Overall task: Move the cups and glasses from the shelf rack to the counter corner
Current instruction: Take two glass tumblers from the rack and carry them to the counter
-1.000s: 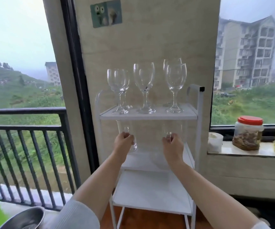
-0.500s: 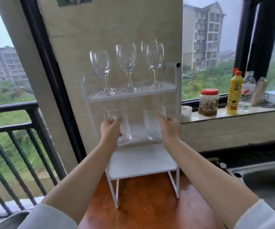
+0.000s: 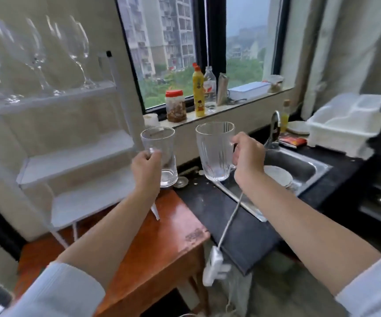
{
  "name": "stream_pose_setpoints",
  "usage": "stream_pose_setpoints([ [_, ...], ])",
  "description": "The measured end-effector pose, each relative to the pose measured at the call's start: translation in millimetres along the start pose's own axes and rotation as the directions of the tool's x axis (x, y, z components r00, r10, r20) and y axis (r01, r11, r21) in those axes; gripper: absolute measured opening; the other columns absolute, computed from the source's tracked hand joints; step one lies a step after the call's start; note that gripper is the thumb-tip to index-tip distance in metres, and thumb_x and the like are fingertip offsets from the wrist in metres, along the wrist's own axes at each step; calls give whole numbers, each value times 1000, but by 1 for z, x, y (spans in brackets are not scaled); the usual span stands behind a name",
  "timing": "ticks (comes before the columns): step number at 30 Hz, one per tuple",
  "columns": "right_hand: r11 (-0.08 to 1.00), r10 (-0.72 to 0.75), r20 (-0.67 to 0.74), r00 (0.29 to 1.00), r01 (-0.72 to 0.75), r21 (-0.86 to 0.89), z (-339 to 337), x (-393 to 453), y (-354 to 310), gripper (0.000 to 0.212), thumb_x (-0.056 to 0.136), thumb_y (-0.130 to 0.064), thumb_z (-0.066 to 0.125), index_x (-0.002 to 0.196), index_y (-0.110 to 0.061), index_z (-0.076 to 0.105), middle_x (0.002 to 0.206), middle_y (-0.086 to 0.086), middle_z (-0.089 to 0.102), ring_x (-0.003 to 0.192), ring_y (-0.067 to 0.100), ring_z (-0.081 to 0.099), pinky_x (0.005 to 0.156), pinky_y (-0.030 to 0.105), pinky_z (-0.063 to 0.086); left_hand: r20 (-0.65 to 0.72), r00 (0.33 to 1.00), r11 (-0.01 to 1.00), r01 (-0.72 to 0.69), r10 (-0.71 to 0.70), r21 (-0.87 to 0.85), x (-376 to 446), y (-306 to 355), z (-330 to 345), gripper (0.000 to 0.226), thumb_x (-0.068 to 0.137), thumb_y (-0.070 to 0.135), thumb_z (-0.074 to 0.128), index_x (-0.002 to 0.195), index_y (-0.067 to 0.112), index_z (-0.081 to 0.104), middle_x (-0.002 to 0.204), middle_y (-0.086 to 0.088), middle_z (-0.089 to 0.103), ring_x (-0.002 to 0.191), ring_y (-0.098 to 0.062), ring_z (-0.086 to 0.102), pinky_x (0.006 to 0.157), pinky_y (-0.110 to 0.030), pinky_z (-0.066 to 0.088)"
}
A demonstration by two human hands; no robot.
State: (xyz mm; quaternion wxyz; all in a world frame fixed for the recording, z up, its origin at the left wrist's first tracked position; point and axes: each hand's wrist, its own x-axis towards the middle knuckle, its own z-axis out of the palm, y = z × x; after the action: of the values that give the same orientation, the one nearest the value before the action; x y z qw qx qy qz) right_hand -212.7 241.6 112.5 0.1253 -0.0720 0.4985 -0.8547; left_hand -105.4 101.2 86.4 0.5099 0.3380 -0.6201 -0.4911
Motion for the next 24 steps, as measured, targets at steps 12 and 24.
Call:
stream_pose_setpoints([
  [12,992,-115,-452,884,125,-9,-316,61,-139,43,77,-10,55,44,-17,27,22,-12,23,24,5,20,34,18,19,499,843,938,313,-203,-147,-212,27,293,42,79,-1,48,41,15,38,45,-2,30,47,-16,24,47,-28,19],
  [24,989,-100,-813,574,146,-19,-590,90,-261,40,84,-16,54,48,-13,35,17,-9,32,47,13,34,54,21,28,884,449,926,374,-132,-52,-420,83,546,42,80,0,49,44,15,33,43,1,29,45,-15,25,46,-24,21],
])
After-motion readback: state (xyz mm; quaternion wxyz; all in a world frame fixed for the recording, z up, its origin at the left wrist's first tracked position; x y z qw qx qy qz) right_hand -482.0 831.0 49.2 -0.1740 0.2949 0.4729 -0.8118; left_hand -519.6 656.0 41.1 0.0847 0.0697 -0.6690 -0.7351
